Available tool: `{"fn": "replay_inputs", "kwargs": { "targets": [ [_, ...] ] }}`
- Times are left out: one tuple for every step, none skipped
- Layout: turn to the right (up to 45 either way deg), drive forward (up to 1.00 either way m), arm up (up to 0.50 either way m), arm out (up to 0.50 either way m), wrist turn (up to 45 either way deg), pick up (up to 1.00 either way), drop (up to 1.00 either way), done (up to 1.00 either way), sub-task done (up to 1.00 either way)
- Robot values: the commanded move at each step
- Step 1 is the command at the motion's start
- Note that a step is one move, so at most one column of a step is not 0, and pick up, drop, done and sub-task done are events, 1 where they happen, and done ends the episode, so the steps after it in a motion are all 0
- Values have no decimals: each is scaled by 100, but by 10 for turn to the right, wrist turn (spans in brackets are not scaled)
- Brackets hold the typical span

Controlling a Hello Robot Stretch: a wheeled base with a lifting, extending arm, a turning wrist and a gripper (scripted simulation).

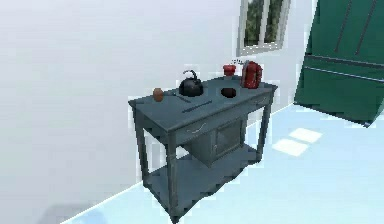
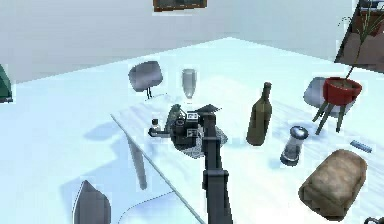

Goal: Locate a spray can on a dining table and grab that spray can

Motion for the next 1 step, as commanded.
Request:
{"fn": "replay_inputs", "kwargs": {
  "targets": [
    [0, 0, 0, 0, 0, 0, 0, 100, 0]
  ]
}}
